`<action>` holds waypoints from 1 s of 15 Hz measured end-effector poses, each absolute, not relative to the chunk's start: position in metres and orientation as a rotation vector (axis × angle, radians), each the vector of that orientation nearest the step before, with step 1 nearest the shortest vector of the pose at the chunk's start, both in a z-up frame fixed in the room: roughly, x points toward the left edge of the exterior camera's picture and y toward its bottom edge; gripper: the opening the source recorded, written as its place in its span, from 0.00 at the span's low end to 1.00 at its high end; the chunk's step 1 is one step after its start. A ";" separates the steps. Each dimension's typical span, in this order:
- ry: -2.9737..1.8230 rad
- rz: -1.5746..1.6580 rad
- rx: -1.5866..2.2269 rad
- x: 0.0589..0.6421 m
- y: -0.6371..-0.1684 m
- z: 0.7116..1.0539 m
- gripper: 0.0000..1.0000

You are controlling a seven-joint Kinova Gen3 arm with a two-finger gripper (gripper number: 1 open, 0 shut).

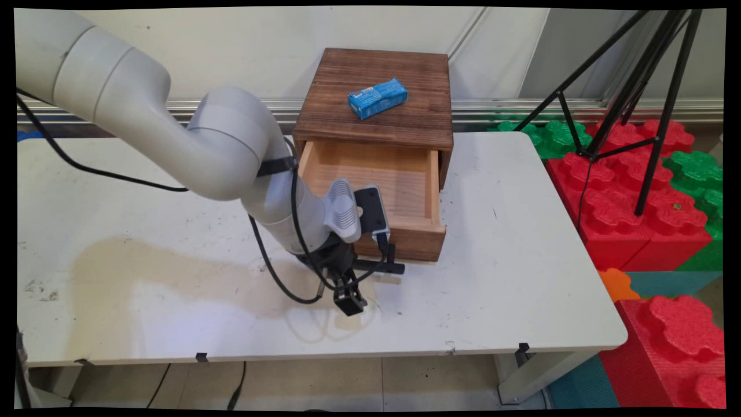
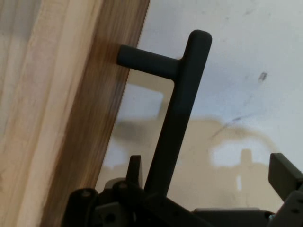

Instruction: Open the drawer

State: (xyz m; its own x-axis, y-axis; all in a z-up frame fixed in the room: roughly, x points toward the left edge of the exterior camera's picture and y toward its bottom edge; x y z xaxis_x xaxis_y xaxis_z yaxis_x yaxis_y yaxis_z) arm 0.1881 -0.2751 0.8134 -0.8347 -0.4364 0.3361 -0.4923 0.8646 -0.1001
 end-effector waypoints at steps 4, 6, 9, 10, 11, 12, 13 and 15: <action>-2.733 0.251 0.702 0.184 -0.262 0.814 1.00; -2.733 0.244 0.705 0.182 -0.256 0.814 1.00; -2.733 0.233 0.707 0.180 -0.248 0.814 1.00; -2.733 0.230 0.707 0.179 -0.245 0.814 1.00; -2.734 0.225 0.708 0.178 -0.242 0.814 1.00; -2.734 0.220 0.708 0.178 -0.239 0.814 1.00; -2.735 0.216 0.709 0.177 -0.237 0.814 1.00; -2.735 0.207 0.711 0.176 -0.231 0.814 1.00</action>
